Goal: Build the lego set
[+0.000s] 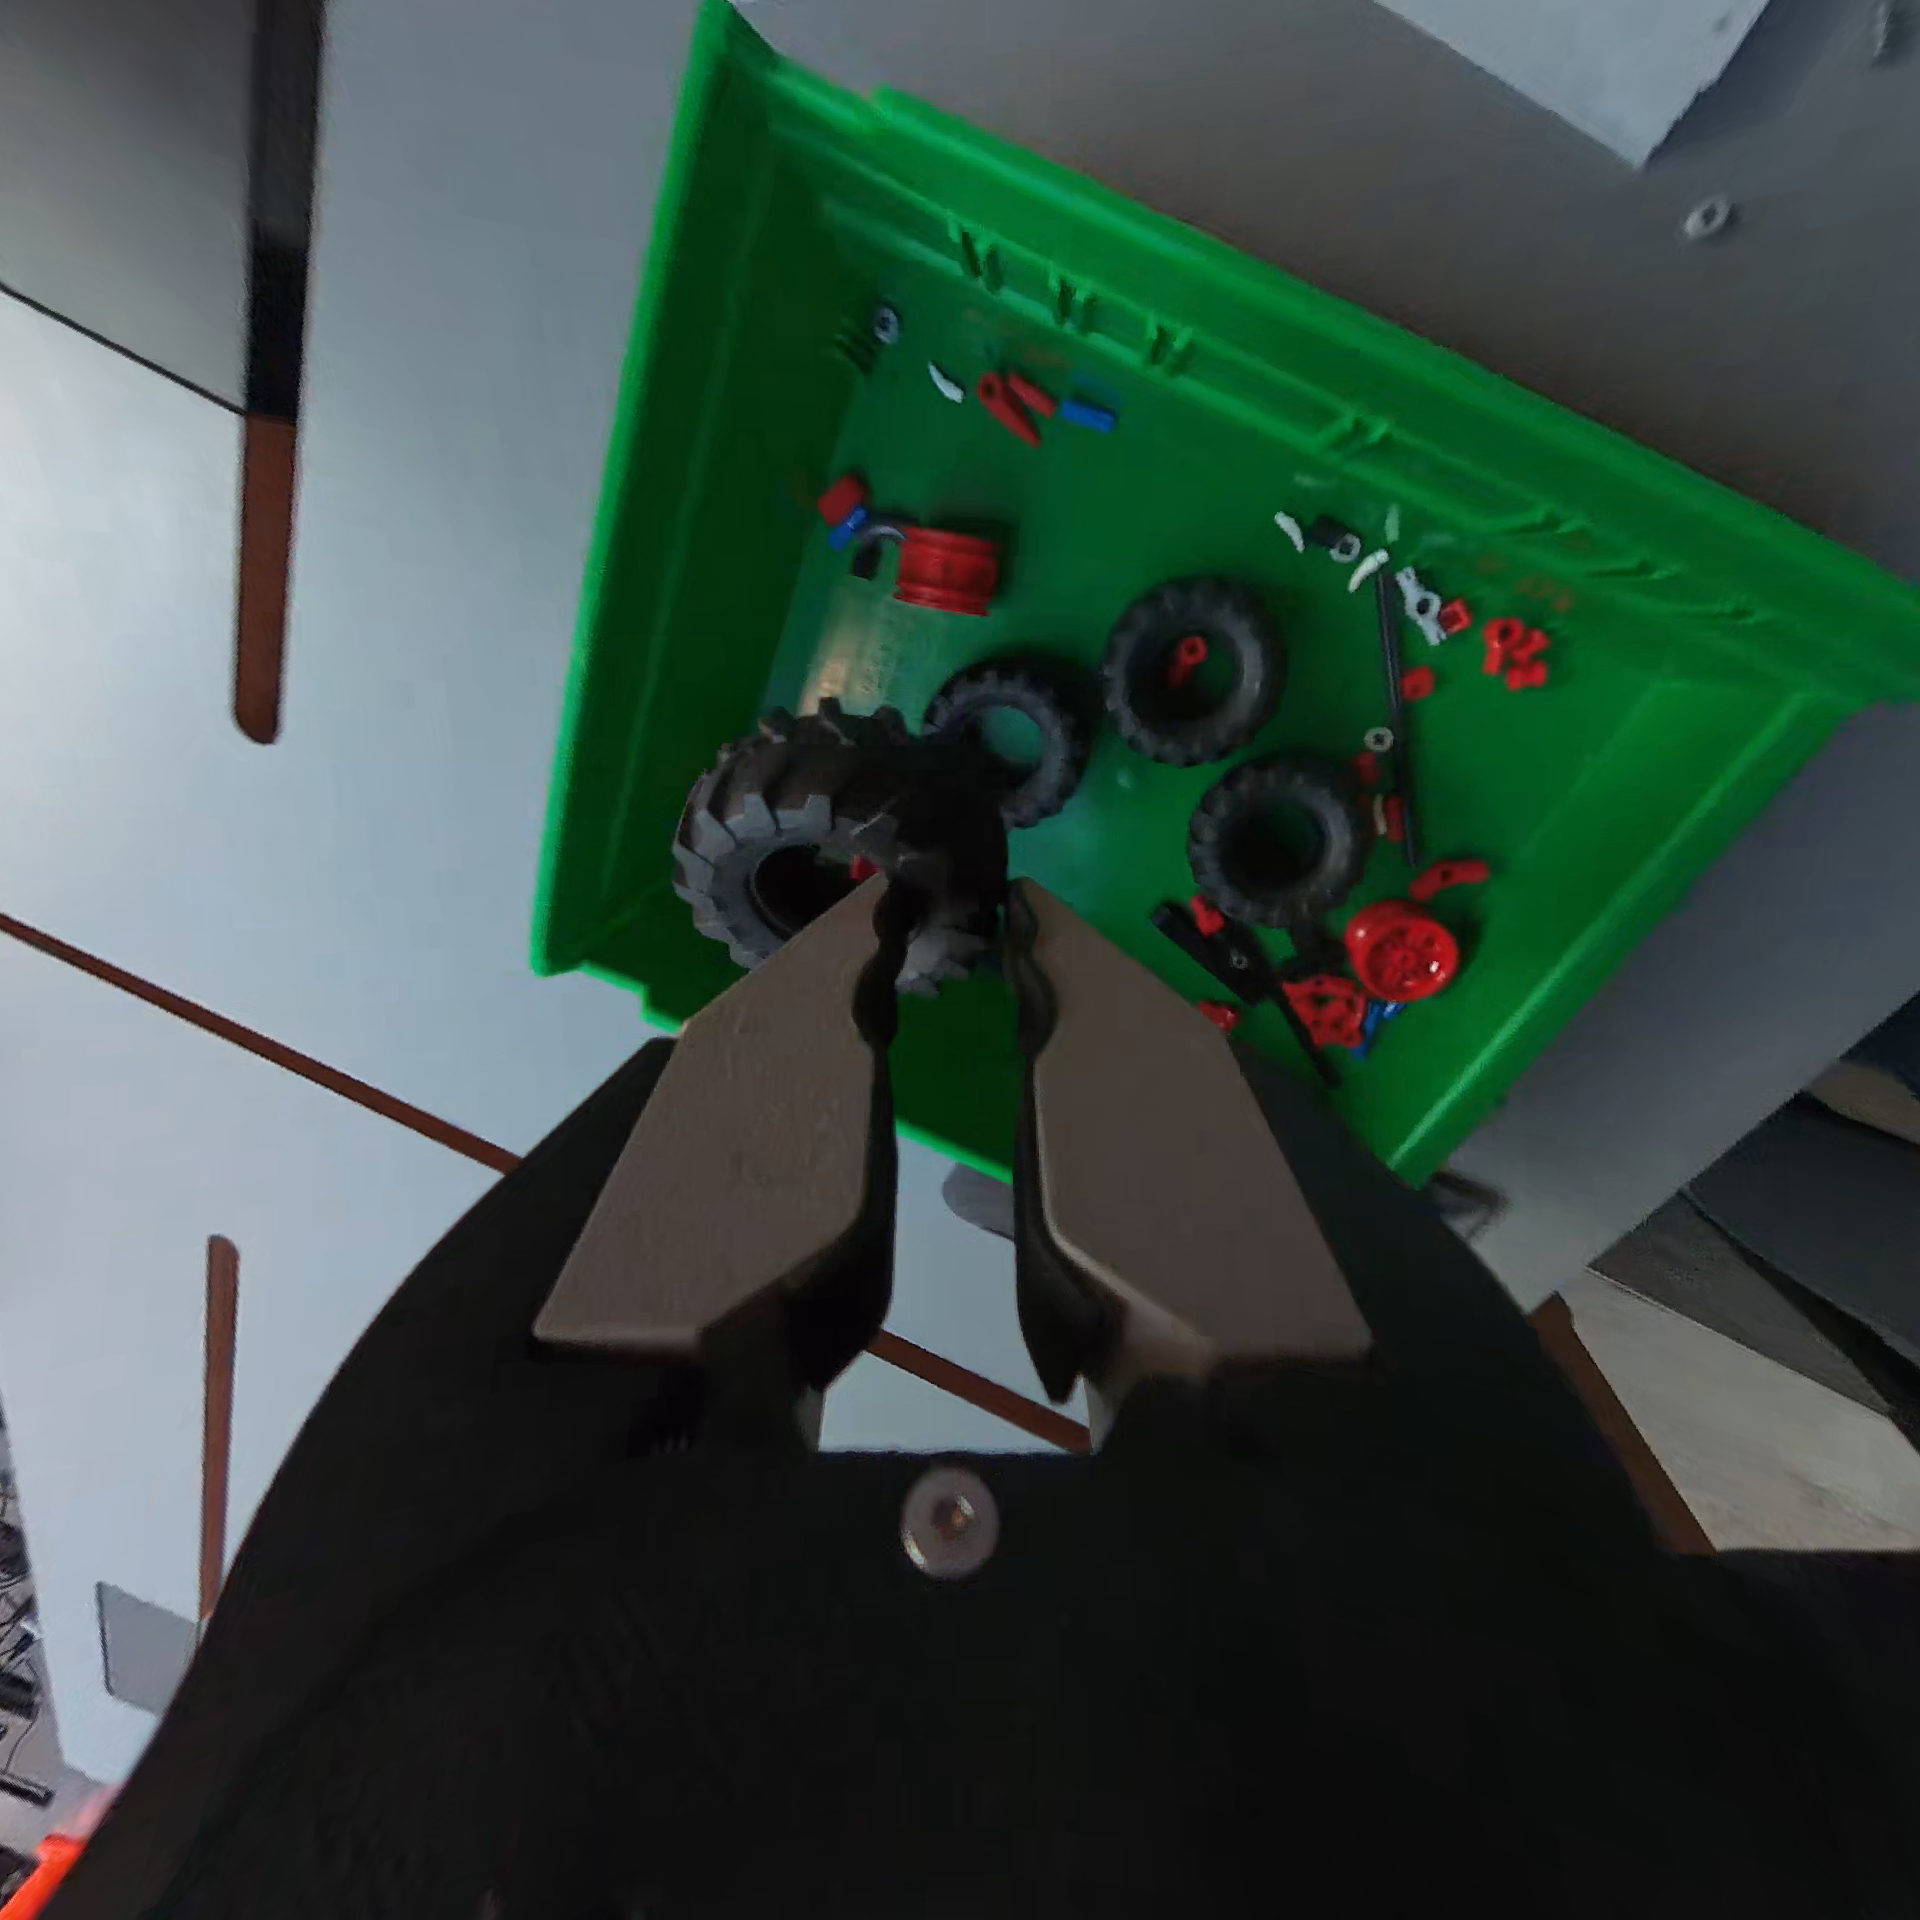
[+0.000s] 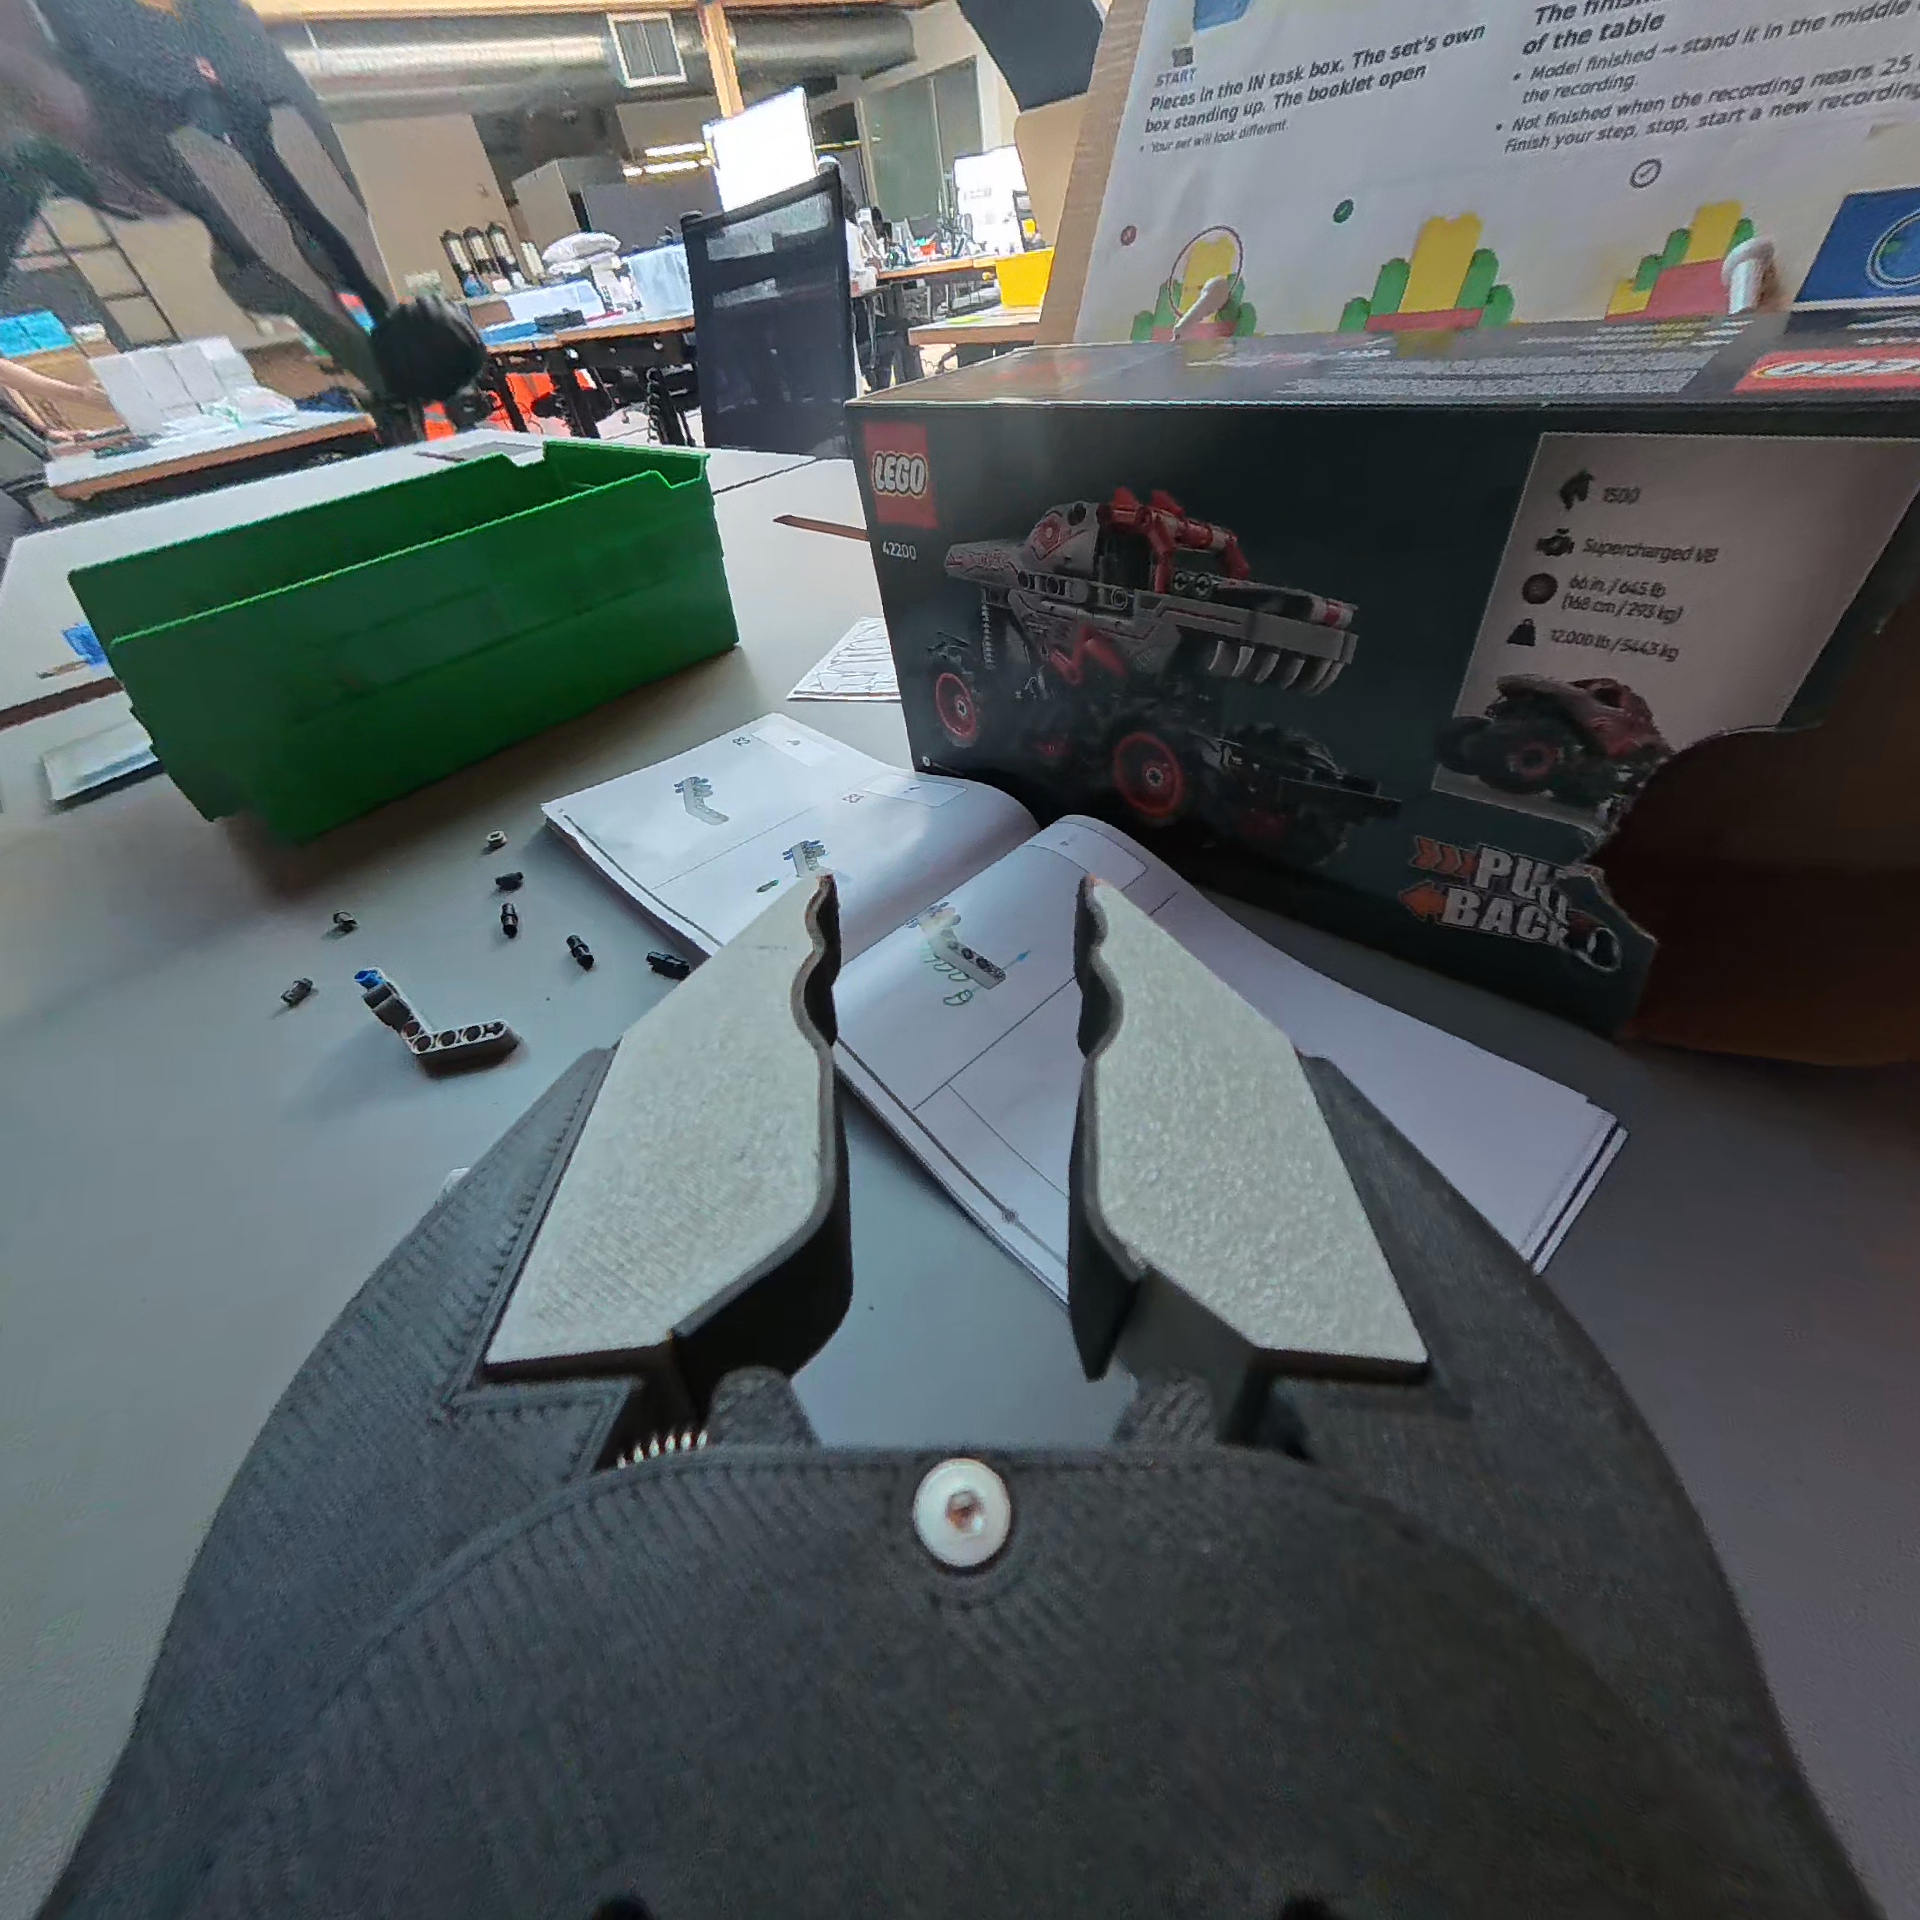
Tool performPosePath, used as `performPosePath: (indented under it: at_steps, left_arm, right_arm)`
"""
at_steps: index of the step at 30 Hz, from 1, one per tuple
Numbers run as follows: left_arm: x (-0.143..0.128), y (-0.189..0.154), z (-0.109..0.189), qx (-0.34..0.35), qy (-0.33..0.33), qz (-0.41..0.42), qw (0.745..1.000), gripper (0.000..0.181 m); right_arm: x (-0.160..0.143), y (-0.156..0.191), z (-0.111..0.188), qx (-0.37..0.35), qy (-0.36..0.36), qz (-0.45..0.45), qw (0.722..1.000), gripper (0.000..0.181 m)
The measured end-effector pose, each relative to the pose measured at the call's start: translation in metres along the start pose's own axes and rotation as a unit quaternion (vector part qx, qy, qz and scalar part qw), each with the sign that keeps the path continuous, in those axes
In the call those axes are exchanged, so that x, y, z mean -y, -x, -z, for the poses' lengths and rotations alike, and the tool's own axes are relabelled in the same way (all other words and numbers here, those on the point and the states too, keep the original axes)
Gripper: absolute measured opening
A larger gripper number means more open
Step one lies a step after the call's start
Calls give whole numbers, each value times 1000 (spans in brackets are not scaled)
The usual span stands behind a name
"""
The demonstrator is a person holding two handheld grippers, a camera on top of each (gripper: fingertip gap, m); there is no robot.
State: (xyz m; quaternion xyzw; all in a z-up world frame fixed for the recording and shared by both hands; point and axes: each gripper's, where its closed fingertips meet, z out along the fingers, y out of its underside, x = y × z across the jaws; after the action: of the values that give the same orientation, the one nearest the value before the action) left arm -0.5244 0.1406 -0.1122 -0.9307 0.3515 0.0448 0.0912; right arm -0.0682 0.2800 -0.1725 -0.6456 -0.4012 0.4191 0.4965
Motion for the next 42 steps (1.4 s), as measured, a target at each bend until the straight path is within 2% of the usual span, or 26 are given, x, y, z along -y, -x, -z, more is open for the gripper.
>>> performPosePath:
  at_steps: [1,4,8,9,10,11,12,14,17,19,22,24,26,29,32,34,35,36,39,41,42]
  left_arm:
    - [5,3,2,9,-9,-1,1000,16]
    - [11,2,-10,17,-4,-8,1000,16]
    - [12,-16,-49,-5,19,-36,999,17]
    - [9,-26,-63,-25,34,-41,998,21]
    - [1,-29,-77,-20,60,-45,997,36]
    - [-9,-23,-87,9,90,-52,995,44]
    - [-18,-17,-92,33,111,-61,991,41]
    - [-28,-10,-90,44,116,-71,990,41]
    - [-46,15,-79,62,132,-15,989,42]
    - [-62,12,-84,14,155,17,988,49]
    - [-76,26,-100,40,194,30,980,46]
    - [-73,34,-104,84,197,-4,977,49]
    - [-70,20,-113,52,199,-23,978,48]
    - [-72,24,-125,65,226,-33,971,47]
    - [-78,16,-136,18,254,-26,967,38]
    - [-61,-3,-129,-63,202,-13,977,33]
    - [-50,-1,-119,-74,171,5,983,30]
    - [-43,11,-107,-53,150,18,987,30]
    - [-29,65,-81,71,102,38,992,32]
    - [-27,78,-89,88,102,69,988,29]
    - [-34,81,-98,92,125,79,985,26]
  right_arm:
    - [0,0,0,0,0,0,1000,42]
    - [1,-1,2,-3,-2,1,1000,41]
    - [1,-3,3,-6,-4,-1,1000,41]
    - [1,-3,3,-7,-4,-1,1000,41]
    - [1,-3,3,-8,-3,-1,1000,41]
    - [0,-4,3,-9,-1,0,1000,41]
    - [-1,-4,2,-11,1,0,1000,41]
    - [-2,-6,2,-13,2,-1,1000,40]
    - [-3,-8,0,-17,6,-5,1000,40]
    - [-4,-10,-1,-19,11,-7,1000,40]
    - [-5,-10,-1,-22,13,-6,1000,39]
    - [-5,-11,-1,-25,13,-4,1000,39]
    - [-5,-11,-1,-26,14,-4,1000,39]
    - [-5,-10,-1,-23,13,-4,1000,39]
    - [-5,-9,-1,-16,13,-7,1000,39]
    - [-4,-9,-1,-13,10,-7,1000,39]
    - [-4,-8,0,-12,9,-8,1000,39]
    - [-3,-8,0,-11,7,-8,1000,39]
    - [-2,-7,1,-7,3,-9,1000,39]
    - [-2,-4,0,-3,5,-7,1000,39]
    - [-2,-2,0,-1,5,-5,1000,39]
